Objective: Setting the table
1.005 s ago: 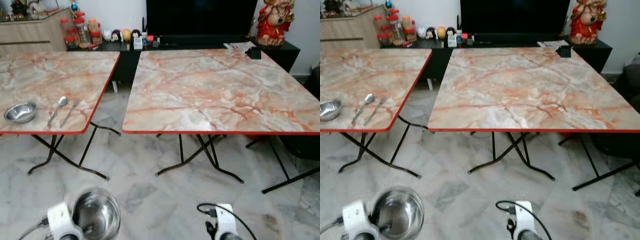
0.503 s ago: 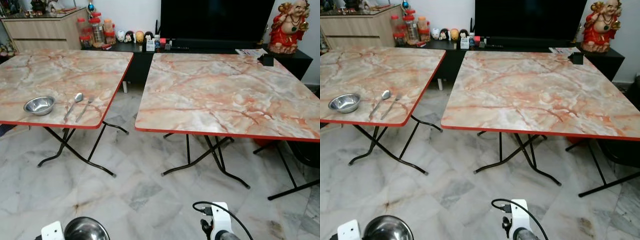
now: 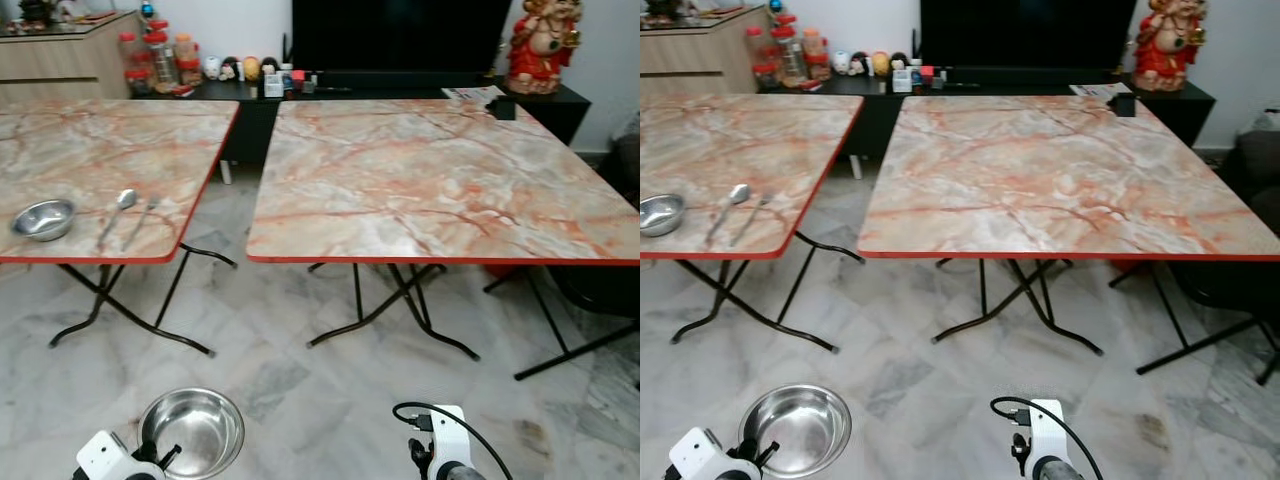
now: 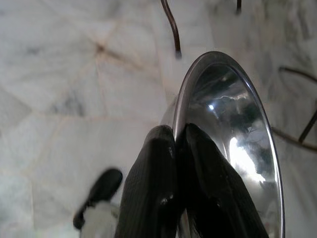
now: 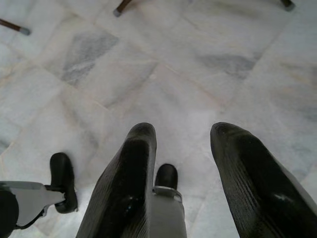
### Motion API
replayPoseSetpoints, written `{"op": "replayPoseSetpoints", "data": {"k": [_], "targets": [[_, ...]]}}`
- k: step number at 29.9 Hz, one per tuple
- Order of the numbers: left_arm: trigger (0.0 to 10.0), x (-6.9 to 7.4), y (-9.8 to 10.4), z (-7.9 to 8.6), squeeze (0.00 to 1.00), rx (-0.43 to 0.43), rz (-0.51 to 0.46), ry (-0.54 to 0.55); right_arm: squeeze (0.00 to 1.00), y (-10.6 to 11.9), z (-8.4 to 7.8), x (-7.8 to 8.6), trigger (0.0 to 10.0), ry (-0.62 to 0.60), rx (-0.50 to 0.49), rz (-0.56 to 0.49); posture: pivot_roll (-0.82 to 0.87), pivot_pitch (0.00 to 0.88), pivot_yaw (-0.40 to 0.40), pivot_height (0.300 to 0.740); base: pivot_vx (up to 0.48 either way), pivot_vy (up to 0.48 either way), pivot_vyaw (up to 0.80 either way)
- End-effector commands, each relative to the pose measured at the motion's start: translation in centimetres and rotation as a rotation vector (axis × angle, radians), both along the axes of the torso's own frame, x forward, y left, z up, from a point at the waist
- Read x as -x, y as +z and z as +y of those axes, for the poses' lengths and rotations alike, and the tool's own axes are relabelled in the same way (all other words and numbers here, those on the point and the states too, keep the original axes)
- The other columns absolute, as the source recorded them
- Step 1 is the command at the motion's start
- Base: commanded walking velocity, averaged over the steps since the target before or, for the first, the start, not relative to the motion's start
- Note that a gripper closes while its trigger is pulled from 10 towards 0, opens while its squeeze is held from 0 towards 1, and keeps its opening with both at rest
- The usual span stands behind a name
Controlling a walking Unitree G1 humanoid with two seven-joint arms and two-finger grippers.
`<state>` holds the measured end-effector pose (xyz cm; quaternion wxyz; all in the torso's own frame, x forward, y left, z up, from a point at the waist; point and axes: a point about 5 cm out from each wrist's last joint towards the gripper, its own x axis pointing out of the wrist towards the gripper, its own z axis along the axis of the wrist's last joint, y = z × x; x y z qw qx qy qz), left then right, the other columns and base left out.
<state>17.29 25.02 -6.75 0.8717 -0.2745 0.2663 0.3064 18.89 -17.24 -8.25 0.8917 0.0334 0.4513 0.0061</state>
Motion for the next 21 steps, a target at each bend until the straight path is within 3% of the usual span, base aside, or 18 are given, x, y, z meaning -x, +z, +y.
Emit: {"op": "replayPoseSetpoints", "data": {"k": [1,11,14,21], "targets": [[10.0,-0.4,0.2,-0.1,0.0,0.007,-0.016,0.017,0.0,0.4,-0.2,-0.6,10.0,-0.011,0.0,-0.026,0.0,0.0,-0.017,0.732,0.0,-0.428,0.0],[10.0,-0.4,0.0,-0.4,0.0,-0.024,0.009,-0.022,0.0,0.4,-0.4,-0.6,10.0,-0.02,0.016,-0.029,0.01,0.0,-0.017,0.732,0.0,-0.433,0.0],[10.0,0.4,-0.5,-0.6,0.0,-0.039,0.056,-0.052,0.0,0.3,-0.4,-0.5,10.0,-0.017,0.015,-0.025,0.02,0.0,-0.02,0.732,0.0,0.0,0.0],[10.0,1.7,-0.7,0.3,0.0,-0.052,0.064,-0.002,0.0,0.4,-0.1,-0.8,10.0,-0.005,0.009,-0.029,0.03,0.0,-0.028,0.732,0.087,0.0,0.0]]}}
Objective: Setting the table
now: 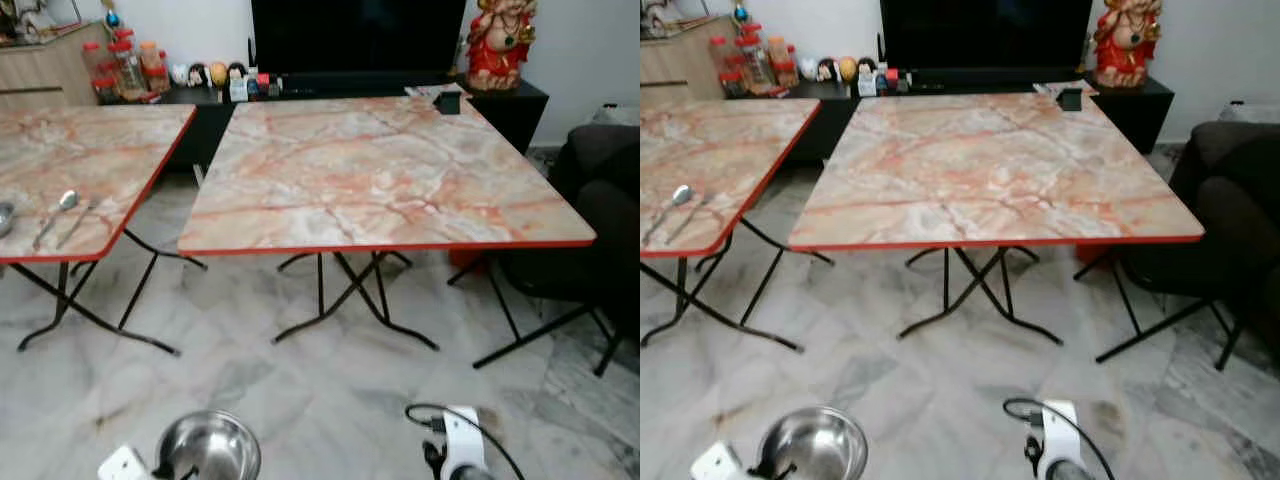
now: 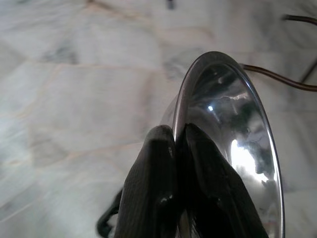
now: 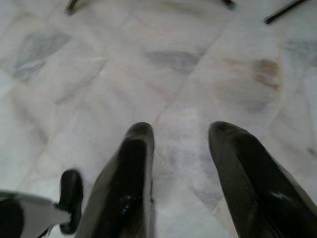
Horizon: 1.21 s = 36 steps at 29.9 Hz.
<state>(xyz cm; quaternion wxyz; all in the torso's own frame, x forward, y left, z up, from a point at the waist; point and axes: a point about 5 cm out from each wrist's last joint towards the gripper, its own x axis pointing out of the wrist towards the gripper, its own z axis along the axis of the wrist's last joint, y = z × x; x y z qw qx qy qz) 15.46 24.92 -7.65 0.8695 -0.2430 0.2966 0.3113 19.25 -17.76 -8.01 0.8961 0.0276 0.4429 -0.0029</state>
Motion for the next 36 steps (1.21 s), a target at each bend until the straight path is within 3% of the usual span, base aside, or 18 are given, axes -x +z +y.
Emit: {"op": "replayPoseSetpoints", "data": {"k": [1,24,36], "targets": [[10.0,-0.03,0.22,0.53,0.0,-0.016,-0.011,0.026,0.0,0.19,0.51,-0.46,10.0,0.011,-0.008,-0.012,0.03,0.0,-0.029,0.732,0.349,0.0,0.0],[10.0,0.09,0.32,1.13,0.0,-0.031,0.0,0.035,0.0,0.29,0.69,-0.67,10.0,0.01,-0.011,-0.02,0.03,0.0,-0.019,0.732,0.402,0.0,0.0],[10.0,-0.03,0.27,0.99,0.0,-0.024,0.008,0.021,0.0,0.31,0.86,-0.73,10.0,-0.003,-0.024,-0.024,0.02,0.0,-0.016,0.732,0.0,0.0,0.0]]}}
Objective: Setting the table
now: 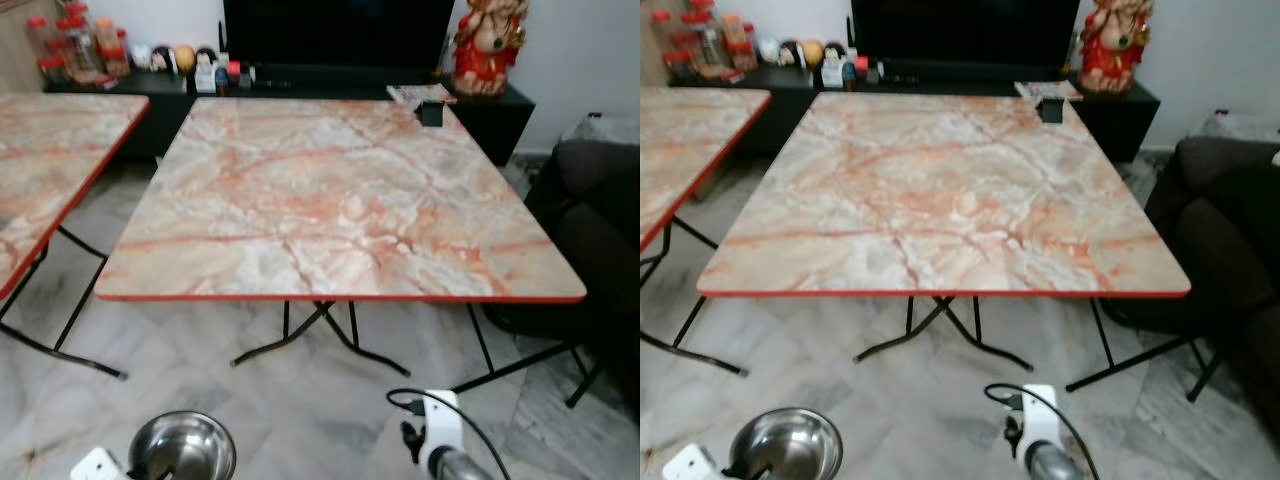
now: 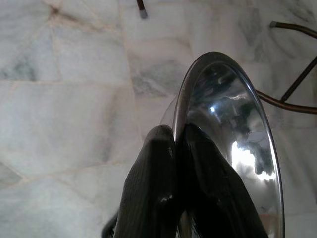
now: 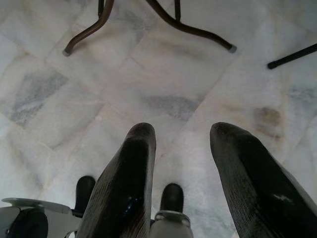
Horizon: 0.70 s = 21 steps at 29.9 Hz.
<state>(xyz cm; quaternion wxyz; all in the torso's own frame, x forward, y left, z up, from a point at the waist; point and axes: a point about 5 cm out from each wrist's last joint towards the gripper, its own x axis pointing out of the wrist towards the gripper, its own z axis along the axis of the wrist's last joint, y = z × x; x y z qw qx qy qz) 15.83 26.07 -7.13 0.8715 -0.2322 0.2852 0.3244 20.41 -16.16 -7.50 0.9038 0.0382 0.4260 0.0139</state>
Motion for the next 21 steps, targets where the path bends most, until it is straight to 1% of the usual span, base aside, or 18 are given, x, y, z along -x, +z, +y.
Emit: {"op": "replayPoseSetpoints", "data": {"k": [1,8,11,14,15,17,21], "targets": [[10.0,0.34,-0.25,-0.17,0.0,0.01,0.016,0.0,0.0,-0.19,-0.74,0.43,10.0,-0.022,0.009,0.014,0.02,0.0,-0.016,0.732,0.0,0.0,0.0],[10.0,0.08,-0.17,-0.29,0.0,0.005,0.014,0.0,0.0,-0.28,-1.05,0.66,10.0,-0.017,0.023,0.018,0.01,0.0,-0.012,0.732,0.304,0.0,0.0],[10.0,0.02,-0.19,-0.44,0.0,0.006,0.015,-0.006,0.0,-0.31,-0.98,0.73,10.0,0.011,0.035,0.018,0.02,0.0,-0.011,0.732,0.334,0.0,0.0],[10.0,-0.01,-0.2,-0.49,0.0,0.003,0.018,-0.014,0.0,-0.36,-0.83,0.8,10.0,0.008,0.03,0.018,0.02,0.0,-0.01,0.732,0.352,0.0,0.42],[10.0,0.02,-0.22,-0.49,0.0,0.003,0.021,-0.016,0.0,-0.41,-0.77,0.89,10.0,-0.02,0.013,0.021,0.01,0.0,-0.002,0.732,0.371,0.0,0.0],[10.0,0.03,-0.23,-0.52,0.0,0.002,0.022,-0.019,0.0,-0.43,-0.72,0.9,10.0,-0.023,0.01,0.022,0.01,0.0,-0.001,0.732,0.369,0.0,0.0],[10.0,-0.09,-0.17,-0.42,0.0,-0.001,0.024,-0.024,0.0,-0.44,-0.64,0.91,10.0,0.0,0.027,0.023,0.02,0.0,-0.001,0.732,0.381,0.0,0.0]]}}
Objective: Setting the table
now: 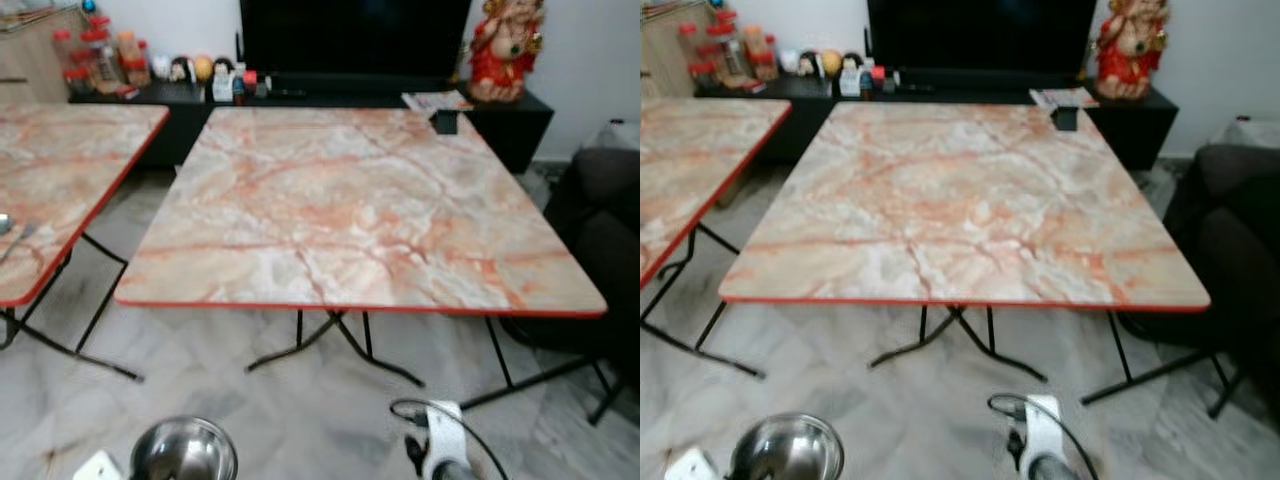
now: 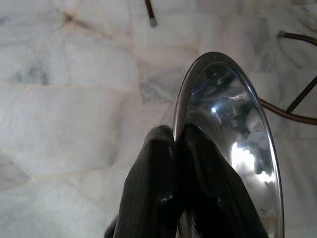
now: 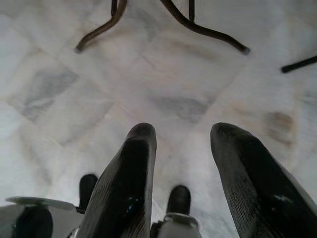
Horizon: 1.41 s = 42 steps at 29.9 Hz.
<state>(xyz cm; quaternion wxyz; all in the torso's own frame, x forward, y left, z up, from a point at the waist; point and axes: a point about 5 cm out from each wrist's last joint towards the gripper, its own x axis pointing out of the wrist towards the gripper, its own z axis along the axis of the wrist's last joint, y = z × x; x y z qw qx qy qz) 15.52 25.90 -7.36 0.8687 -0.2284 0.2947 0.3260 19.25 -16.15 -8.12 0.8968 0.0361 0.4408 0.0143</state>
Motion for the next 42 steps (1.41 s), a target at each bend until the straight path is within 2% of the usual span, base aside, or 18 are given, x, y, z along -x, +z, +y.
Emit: {"op": "replayPoseSetpoints", "data": {"k": [1,10,33,42], "targets": [[10.0,-0.4,0.06,-0.23,0.0,-0.001,0.003,-0.023,0.0,0.18,-0.65,-0.25,10.0,-0.003,0.023,-0.01,0.02,0.0,-0.001,0.732,0.382,0.0,0.0],[10.0,-0.4,0.06,-0.34,0.0,-0.003,-0.001,-0.022,0.0,0.23,-0.66,-0.36,10.0,-0.011,0.013,-0.01,0.02,0.0,-0.01,0.732,0.39,-0.229,0.24],[10.0,-0.28,-0.15,-0.8,0.0,-0.004,0.014,-0.07,0.0,0.19,-1.13,-0.27,10.0,-0.012,0.028,0.003,0.0,0.0,-0.007,0.732,0.0,0.0,0.0],[10.0,-0.25,-0.2,-1.01,0.0,-0.005,0.015,-0.077,0.0,0.2,-1.26,-0.27,10.0,-0.002,0.037,0.007,0.0,0.0,-0.01,0.732,0.0,-0.294,0.0]]}}
